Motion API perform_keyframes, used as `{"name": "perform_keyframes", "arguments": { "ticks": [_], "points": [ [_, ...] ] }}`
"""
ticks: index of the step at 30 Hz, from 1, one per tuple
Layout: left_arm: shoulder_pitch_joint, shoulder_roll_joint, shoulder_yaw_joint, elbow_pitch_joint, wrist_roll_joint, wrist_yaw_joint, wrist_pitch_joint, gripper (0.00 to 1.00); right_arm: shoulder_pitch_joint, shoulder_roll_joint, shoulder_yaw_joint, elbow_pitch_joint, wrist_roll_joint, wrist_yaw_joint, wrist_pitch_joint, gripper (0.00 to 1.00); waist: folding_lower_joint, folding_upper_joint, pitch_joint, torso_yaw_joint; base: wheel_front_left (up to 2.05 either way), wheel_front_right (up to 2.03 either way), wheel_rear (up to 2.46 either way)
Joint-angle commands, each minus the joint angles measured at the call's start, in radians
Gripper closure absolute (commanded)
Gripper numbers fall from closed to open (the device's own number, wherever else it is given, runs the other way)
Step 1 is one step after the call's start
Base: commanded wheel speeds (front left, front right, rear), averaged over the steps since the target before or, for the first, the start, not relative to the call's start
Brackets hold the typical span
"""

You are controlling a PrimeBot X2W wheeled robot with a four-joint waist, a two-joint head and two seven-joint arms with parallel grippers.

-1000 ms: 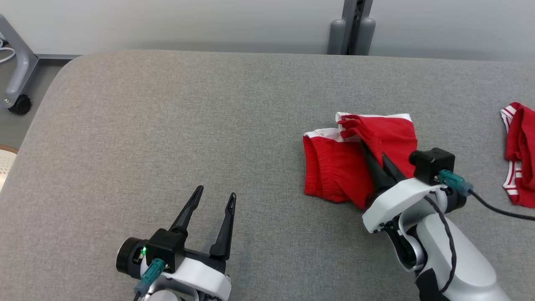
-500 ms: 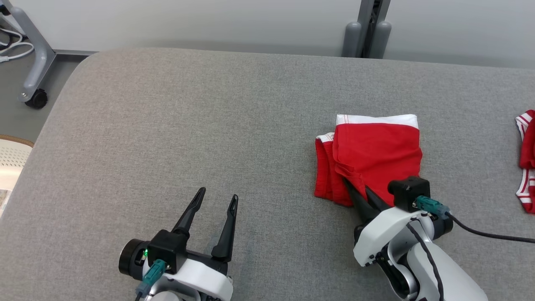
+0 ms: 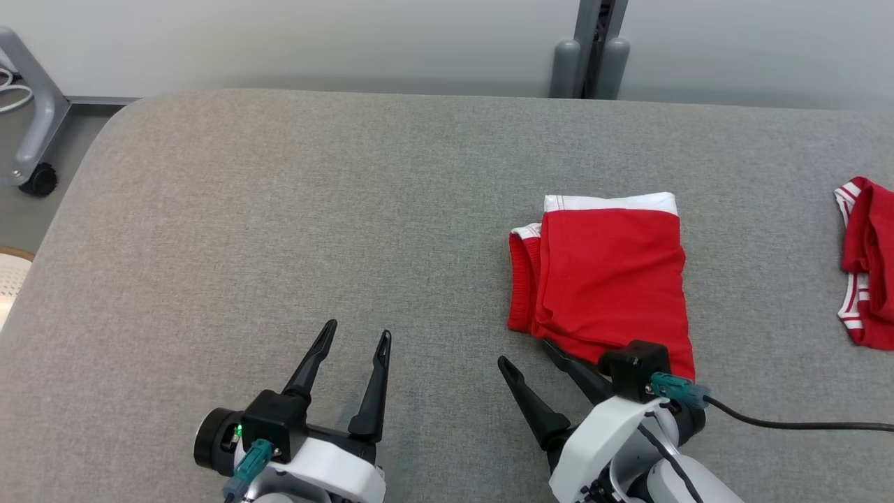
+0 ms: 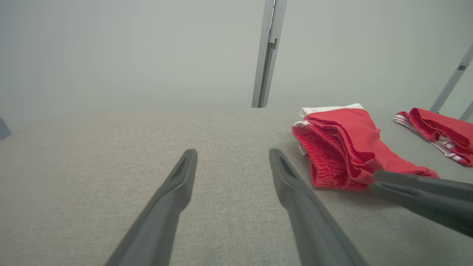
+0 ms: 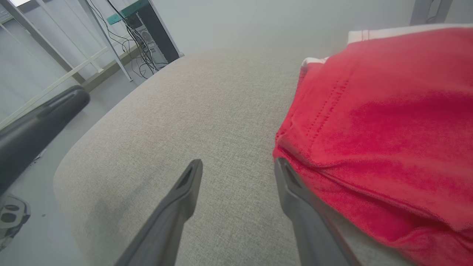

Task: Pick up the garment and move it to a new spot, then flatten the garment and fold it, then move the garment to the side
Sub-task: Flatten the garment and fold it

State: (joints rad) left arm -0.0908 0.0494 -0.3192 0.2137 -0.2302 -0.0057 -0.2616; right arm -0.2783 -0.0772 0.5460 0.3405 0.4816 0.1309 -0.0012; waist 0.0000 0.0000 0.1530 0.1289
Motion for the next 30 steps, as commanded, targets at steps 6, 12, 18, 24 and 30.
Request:
{"name": "perform_keyframes", "arguments": {
  "ticks": [6,12,18,24,30],
  "points": [
    [-0.003,0.003,0.009,-0.002,-0.002,0.009,-0.004,0.0,0.007,-0.013,0.006,-0.077,-0.015,0.0,-0.037,0.0,0.0,0.0,-0.007,-0.05,0.0,0.0,0.0],
    [0.002,0.003,0.032,-0.008,-0.024,0.02,-0.004,0.0,-0.027,-0.013,-0.059,-0.054,-0.076,0.0,-0.134,0.0,0.0,0.0,-0.026,-0.099,0.0,0.0,0.0],
    [0.015,0.004,0.061,-0.01,-0.06,0.026,-0.004,0.0,-0.05,-0.024,-0.146,0.048,-0.16,0.0,-0.232,0.0,0.0,0.0,-0.06,-0.136,0.0,0.0,0.0],
    [0.039,0.004,0.098,-0.011,-0.1,0.034,-0.004,0.0,-0.023,-0.03,-0.245,0.12,-0.227,0.0,-0.265,0.0,0.0,0.0,-0.099,-0.153,0.0,0.0,0.0],
    [0.081,0.003,0.135,-0.012,-0.127,0.041,-0.004,0.0,0.054,-0.028,-0.334,0.061,-0.268,0.0,-0.264,0.0,0.0,0.0,-0.138,-0.155,0.0,0.0,0.0]
  ]
}}
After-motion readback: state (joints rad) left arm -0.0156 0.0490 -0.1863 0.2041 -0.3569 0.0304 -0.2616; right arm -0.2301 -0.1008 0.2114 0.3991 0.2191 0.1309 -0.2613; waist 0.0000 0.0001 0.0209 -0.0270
